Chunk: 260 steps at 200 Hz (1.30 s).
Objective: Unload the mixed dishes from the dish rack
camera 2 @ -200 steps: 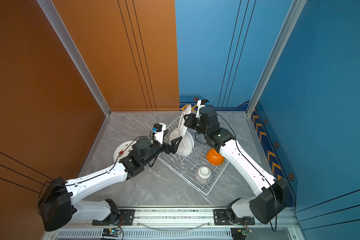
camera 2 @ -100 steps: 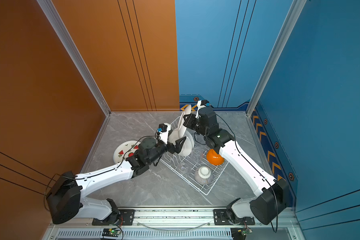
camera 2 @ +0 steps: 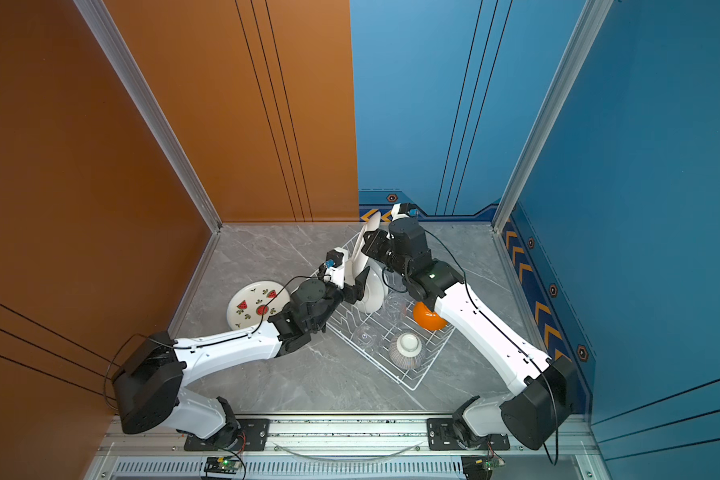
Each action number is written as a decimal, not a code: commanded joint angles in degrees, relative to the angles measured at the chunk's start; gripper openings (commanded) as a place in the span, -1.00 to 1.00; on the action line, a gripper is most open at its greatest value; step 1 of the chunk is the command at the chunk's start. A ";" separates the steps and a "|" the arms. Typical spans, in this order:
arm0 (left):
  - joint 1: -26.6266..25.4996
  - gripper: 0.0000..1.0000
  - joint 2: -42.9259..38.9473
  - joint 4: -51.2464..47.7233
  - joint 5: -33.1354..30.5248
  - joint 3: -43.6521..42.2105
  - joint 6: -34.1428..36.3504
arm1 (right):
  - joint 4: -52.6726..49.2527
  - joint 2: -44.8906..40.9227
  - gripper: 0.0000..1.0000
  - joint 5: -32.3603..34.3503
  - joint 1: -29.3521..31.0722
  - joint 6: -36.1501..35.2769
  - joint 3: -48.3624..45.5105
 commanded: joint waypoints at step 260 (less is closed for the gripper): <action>-1.69 -1.00 6.28 13.91 -14.35 2.43 16.37 | 3.84 3.28 -1.00 -3.70 -0.68 9.12 3.68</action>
